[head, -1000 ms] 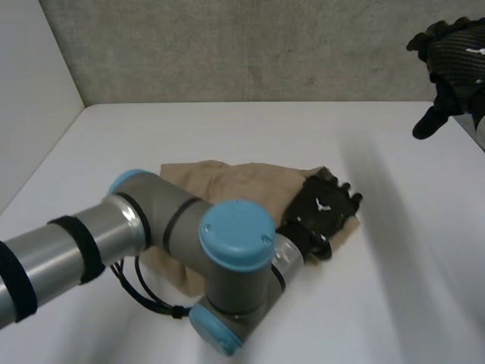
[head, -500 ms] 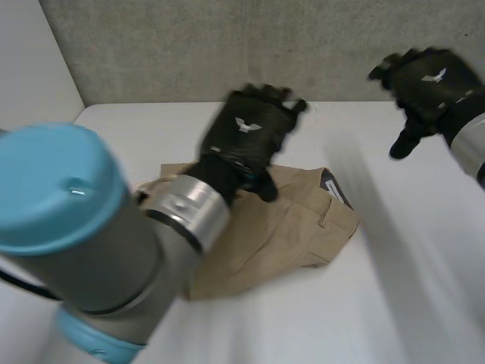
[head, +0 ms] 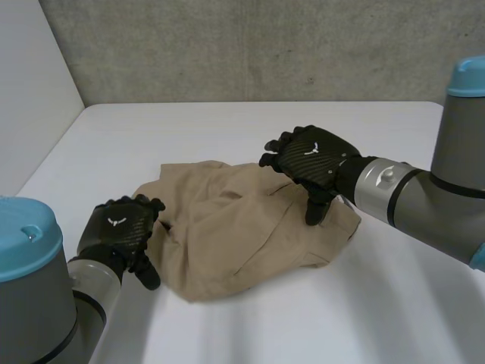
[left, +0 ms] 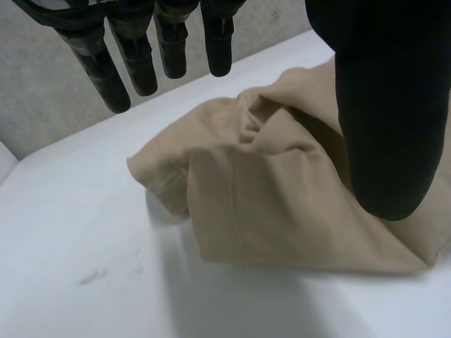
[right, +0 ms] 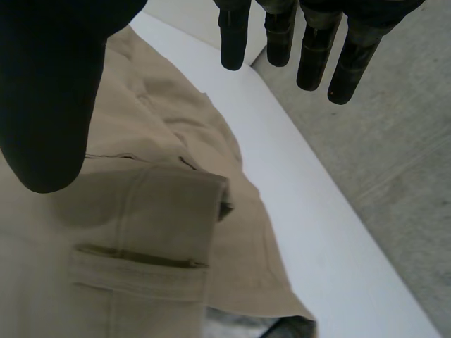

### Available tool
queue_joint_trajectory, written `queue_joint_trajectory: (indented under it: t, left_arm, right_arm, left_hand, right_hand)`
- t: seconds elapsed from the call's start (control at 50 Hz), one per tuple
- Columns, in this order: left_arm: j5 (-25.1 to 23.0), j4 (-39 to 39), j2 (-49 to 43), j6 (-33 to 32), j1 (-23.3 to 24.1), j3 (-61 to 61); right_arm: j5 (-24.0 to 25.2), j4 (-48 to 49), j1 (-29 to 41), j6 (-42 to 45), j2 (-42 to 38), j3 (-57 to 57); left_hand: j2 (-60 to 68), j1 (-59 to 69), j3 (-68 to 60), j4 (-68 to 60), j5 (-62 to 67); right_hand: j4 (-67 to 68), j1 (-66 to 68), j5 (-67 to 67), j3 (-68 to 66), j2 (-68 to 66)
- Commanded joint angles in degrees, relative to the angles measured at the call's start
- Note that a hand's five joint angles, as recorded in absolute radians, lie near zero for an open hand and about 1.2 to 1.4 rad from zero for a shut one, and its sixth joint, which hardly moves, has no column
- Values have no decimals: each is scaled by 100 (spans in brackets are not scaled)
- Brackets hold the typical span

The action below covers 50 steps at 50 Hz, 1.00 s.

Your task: Fold the shorts.

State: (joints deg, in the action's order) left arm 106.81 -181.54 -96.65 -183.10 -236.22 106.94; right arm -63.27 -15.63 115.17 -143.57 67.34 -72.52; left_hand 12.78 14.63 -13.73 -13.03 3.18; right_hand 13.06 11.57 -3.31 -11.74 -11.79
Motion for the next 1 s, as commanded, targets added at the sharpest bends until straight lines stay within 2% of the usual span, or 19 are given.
queue_joint_trajectory:
  t: [0.02, 0.1, 0.18, 0.26, 0.34, 0.36, 0.38, 0.5, 0.58, 0.66, 0.72, 0.9, 1.0]
  left_arm:
    - [-81, -39, 33, -6, -372, 547]
    - [-142, -74, 6, -24, -495, 662]
    - [-300, -232, -29, -24, -522, 706]
    - [-485, -434, -117, -42, -539, 785]
    - [-591, -584, -240, -42, -618, 794]
    - [-617, -610, -257, -50, -627, 794]
    - [-661, -645, -301, -68, -627, 785]
    - [-942, -935, -468, -147, -636, 741]
    - [-1083, -1260, -617, -182, -654, 697]
    - [-1083, -1576, -820, -182, -654, 600]
    - [-1083, -1744, -995, -182, -654, 469]
    - [-1074, -1841, -1514, -182, -601, -76]
    - [-1083, -1850, -1769, -182, -566, -357]
  right_arm:
    - [-36, -705, 23, -268, -836, 915]
    - [-176, -810, 41, -268, -1117, 1126]
    - [-554, -1003, 163, -250, -1389, 1381]
    - [-818, -1100, 243, -241, -1592, 1565]
    - [-853, -1118, 243, -285, -1654, 1662]
    - [-853, -1092, 243, -355, -1627, 1697]
    - [-862, -1074, 243, -425, -1610, 1715]
    - [-1037, -785, 234, -1408, -1417, 1847]
    - [-1467, -215, 216, -2042, -1250, 1690]
    - [-1854, 120, 129, -2095, -1083, 1365]
    - [-1960, 244, 6, -2122, -986, 1180]
    - [-1987, 376, -179, -2140, -775, 652]
    - [-1996, 516, -276, -2113, -740, 485]
  left_hand:
    - [433, 248, -338, -408, 393]
    - [433, 248, -338, -408, 393]
    - [433, 248, -338, -408, 393]
    - [433, 248, -338, -408, 393]
    - [417, 231, -321, -391, 377]
    - [417, 231, -321, -391, 377]
    - [417, 231, -321, -391, 377]
    - [383, 198, -288, -357, 343]
    - [350, 164, -254, -324, 309]
    - [333, 147, -237, -307, 293]
    - [349, 164, -254, -324, 309]
    - [467, 281, -372, -441, 427]
    - [1003, 818, -908, -978, 963]
  right_hand:
    - [425, 574, -401, -558, -552]
    - [761, 910, -737, -894, -888]
    - [1064, 1213, -1039, -1197, -1191]
    - [2154, 2304, -2130, -2287, -2282]
    - [4842, 4991, -4817, -4975, -4969]
    - [6398, 6547, -6373, -6531, -6525]
    - [6691, 6840, -6666, -6823, -6818]
    - [6694, 6843, -6669, -6826, -6821]
    - [6694, 6843, -6669, -6826, -6821]
    - [6694, 6843, -6669, -6826, -6821]
    - [6694, 6843, -6669, -6826, -6821]
    - [6694, 6843, -6669, -6826, -6821]
    - [6694, 6843, -6669, -6826, -6821]
